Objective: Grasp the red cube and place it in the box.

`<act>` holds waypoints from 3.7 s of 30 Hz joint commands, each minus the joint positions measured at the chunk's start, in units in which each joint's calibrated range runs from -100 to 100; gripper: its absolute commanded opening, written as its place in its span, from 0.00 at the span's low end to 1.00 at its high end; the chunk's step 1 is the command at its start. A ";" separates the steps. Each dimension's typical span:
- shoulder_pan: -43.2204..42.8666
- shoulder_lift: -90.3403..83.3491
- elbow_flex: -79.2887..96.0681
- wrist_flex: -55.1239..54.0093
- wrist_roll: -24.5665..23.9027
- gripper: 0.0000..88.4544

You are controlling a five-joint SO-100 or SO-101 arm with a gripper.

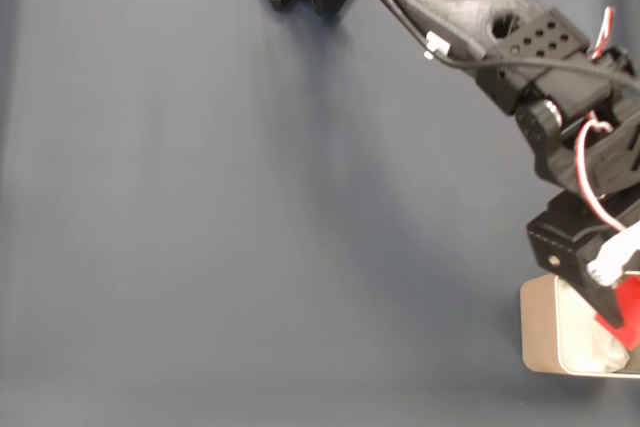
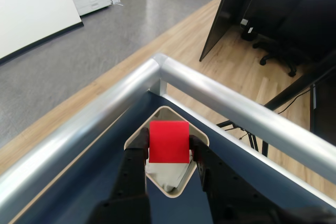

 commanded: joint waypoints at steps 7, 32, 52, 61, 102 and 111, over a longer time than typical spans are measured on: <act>0.53 -3.57 -0.64 -1.67 -0.39 0.00; 0.96 -4.09 -0.92 -2.24 -0.73 0.31; 0.96 -4.35 -0.74 -4.78 0.10 0.39; 1.03 -4.78 -0.55 -4.62 -0.10 0.37; 24.32 -75.06 85.21 -11.83 -2.74 0.00; 24.11 -93.87 111.22 -13.23 -2.30 0.00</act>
